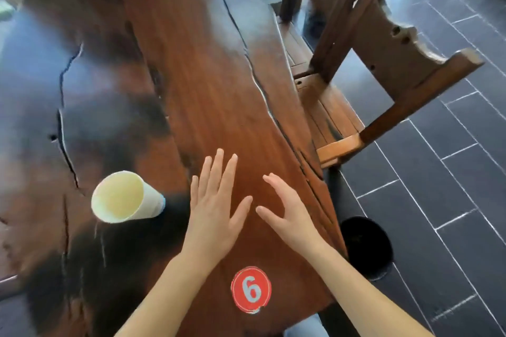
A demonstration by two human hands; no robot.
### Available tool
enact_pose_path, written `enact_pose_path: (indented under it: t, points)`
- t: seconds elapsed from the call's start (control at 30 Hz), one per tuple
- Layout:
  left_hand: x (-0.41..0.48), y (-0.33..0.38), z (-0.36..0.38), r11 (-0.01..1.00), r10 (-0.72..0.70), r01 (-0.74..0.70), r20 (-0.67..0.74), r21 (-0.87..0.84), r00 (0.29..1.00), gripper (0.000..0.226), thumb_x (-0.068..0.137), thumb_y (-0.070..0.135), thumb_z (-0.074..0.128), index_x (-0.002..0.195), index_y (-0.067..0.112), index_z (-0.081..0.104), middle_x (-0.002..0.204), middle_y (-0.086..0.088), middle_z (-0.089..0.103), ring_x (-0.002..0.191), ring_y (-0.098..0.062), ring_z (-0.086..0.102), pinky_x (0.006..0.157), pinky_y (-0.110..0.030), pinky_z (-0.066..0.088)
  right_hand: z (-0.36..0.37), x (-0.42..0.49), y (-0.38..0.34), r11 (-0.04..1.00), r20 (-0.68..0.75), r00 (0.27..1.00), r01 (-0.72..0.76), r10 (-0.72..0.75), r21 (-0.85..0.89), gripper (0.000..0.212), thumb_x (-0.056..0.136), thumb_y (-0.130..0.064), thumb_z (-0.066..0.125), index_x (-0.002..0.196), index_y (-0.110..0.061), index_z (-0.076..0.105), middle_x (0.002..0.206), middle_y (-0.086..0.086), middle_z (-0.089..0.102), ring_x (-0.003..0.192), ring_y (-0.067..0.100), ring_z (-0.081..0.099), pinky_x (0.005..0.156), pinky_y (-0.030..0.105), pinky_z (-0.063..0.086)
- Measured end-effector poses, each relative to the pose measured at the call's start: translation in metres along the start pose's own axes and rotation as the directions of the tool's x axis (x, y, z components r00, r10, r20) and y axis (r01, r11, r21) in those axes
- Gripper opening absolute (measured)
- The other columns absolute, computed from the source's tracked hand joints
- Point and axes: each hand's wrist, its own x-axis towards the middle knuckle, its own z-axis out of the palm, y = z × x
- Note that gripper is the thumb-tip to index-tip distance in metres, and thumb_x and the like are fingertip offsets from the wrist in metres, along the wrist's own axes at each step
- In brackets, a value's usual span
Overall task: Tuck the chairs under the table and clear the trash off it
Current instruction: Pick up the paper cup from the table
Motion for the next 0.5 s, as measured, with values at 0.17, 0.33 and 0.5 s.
enact_pose_path:
  t: [0.17,0.33,0.5]
  points:
    - [-0.023,-0.056,-0.051,0.987,-0.034,-0.007,-0.257,-0.160,0.966,0.056,0.090,0.023,0.056,0.140,0.028,0.031,0.154,0.008,0.021,0.144,-0.010,0.012,0.118,-0.042,0.019,0.063,0.022,-0.040,0.995,0.165,0.984,0.073,-0.060,-0.072,0.069,0.086,-0.042,0.065,0.144,-0.038,0.028,0.154,-0.015,0.028,0.139,0.002,0.027,0.107,0.017,0.023]
    - [-0.046,-0.102,-0.062,0.982,-0.164,0.109,-0.416,-0.153,0.894,0.049,0.080,0.020,0.056,0.127,0.021,0.042,0.143,-0.002,0.039,0.132,-0.022,0.037,0.116,-0.043,0.018,0.117,0.034,-0.068,0.998,0.308,0.950,0.057,-0.052,-0.007,0.073,0.086,-0.028,0.068,0.147,-0.029,0.026,0.154,-0.009,0.031,0.140,0.009,0.027,0.110,0.023,0.025]
    - [-0.069,-0.143,-0.040,0.963,-0.253,0.268,-0.256,0.024,0.933,0.050,0.081,0.023,0.067,0.128,0.022,0.049,0.139,0.003,0.048,0.138,-0.020,0.026,0.113,-0.059,0.017,0.151,0.031,-0.069,0.998,0.348,0.937,-0.013,-0.010,0.063,0.079,0.084,-0.029,0.071,0.148,-0.026,0.026,0.152,-0.007,0.033,0.139,0.009,0.030,0.113,0.035,0.034]
